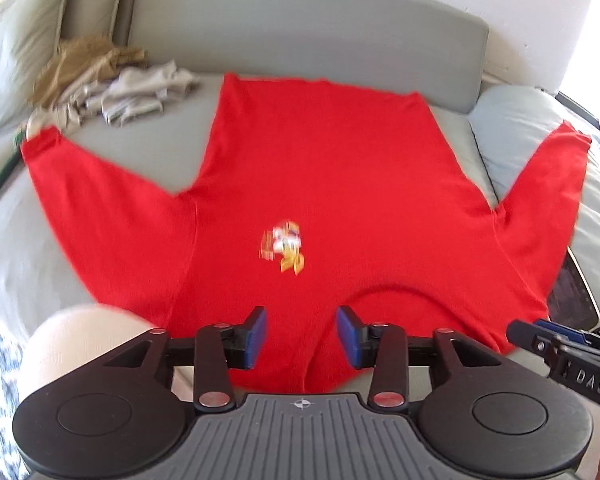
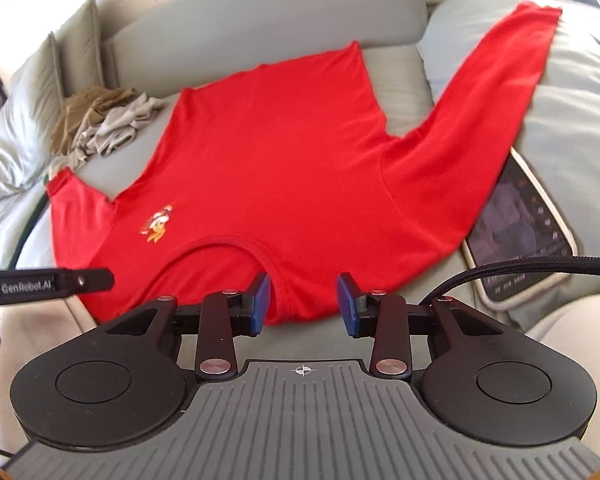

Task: Fold clothes
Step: 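Reach the right gripper to the sleeve cuff beside the phone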

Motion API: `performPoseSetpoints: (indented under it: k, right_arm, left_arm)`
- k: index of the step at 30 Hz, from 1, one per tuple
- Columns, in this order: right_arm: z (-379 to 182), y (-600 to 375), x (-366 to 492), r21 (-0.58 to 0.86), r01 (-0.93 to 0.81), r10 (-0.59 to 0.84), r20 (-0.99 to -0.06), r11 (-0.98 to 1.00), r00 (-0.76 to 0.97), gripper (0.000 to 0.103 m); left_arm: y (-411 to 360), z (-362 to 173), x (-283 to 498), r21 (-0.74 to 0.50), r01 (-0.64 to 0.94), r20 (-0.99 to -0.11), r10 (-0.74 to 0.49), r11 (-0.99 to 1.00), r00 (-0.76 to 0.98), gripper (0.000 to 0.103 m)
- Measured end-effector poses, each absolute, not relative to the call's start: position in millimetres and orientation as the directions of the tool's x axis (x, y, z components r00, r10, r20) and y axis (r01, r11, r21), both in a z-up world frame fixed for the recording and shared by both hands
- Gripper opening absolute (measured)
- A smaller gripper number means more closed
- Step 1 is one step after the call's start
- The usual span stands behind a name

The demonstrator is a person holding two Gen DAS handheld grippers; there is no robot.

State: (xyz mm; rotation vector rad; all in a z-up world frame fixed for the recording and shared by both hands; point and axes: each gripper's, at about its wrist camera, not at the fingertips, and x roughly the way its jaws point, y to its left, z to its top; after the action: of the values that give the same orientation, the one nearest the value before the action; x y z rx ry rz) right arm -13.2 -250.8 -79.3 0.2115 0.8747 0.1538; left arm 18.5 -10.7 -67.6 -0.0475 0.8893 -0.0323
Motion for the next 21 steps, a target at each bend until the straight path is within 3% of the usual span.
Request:
performPoseSetpoints:
  k: [4,8,12,16,21]
  right_arm:
    - [-86,-238,2,0.127,-0.078,0.146,-0.726,0.989,0.672,0.038]
    - [-108,-227,13,0.043,-0.128,0.113,-0.784,0.991,0.61,0.038]
    - [-105,-227,-6,0.034,-0.16,0.121,-0.81,0.987,0.574,0.038]
    - [-97,-250,-21,0.188,-0.115,0.22,-0.862,0.975,0.456,0.039]
    - [-74,-287,-51,0.364,0.004,0.31,-0.798,0.931,0.517,0.049]
  left_arm:
    - [-23,-85,40,0.009,-0.009,-0.747,0.013,1.0,0.665,0.041]
    - [-34,-117,41,0.036,0.003,-0.846,0.029,0.999,0.532,0.037]
    - [-45,-114,8,0.106,0.112,-0.839,0.028,0.988,0.543,0.037]
    - [-40,-105,-6,0.038,0.136,-0.886,-0.029,0.99,0.463,0.037]
    - [-38,-90,-19,0.02,0.139,-0.857,-0.054,0.99,0.512,0.04]
